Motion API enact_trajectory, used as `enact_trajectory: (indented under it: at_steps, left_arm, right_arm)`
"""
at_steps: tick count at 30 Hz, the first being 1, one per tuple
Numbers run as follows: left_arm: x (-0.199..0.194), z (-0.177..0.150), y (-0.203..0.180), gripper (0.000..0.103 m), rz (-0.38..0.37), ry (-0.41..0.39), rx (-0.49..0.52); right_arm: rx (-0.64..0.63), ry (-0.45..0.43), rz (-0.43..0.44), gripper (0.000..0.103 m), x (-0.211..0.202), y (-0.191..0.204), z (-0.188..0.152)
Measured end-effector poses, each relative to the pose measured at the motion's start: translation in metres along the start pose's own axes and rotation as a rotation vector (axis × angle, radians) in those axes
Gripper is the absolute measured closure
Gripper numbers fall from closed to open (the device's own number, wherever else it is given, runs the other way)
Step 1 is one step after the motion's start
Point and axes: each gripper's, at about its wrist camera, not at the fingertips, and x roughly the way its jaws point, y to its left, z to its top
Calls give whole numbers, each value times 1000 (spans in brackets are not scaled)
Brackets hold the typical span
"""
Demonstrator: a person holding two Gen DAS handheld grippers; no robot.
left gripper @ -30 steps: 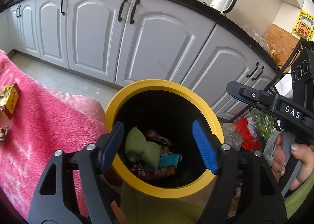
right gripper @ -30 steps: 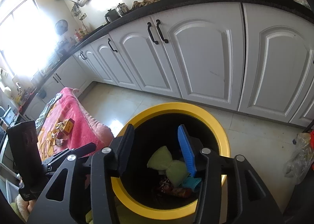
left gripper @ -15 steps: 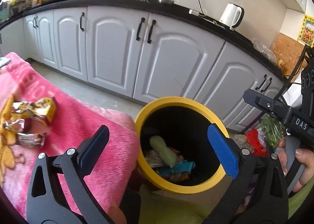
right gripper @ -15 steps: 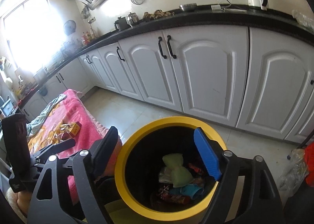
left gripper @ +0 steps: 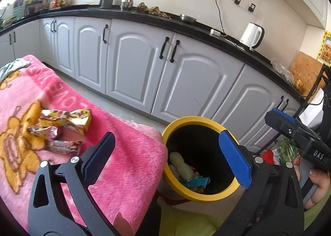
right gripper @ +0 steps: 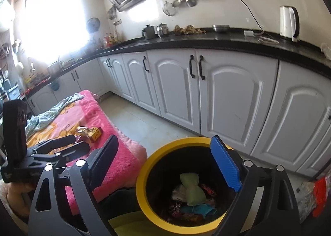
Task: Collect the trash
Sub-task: 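Move both open tools back toward the candy packets on the blanket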
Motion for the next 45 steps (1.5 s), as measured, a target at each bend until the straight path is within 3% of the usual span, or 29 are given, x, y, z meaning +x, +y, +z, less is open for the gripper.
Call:
enact_trajectory:
  at_steps: [29, 38, 45]
  left_arm:
    - [-89, 2, 83, 11, 98, -167, -155]
    - [-99, 0, 115, 11, 131, -187, -216]
    - [-93, -10, 157, 11, 196, -163, -324]
  right_arm:
    - [-264, -23, 127, 12, -6, 113, -5]
    - [-343, 0, 180, 11, 6, 150, -9]
    - [-421, 53, 224, 11, 32, 176, -18]
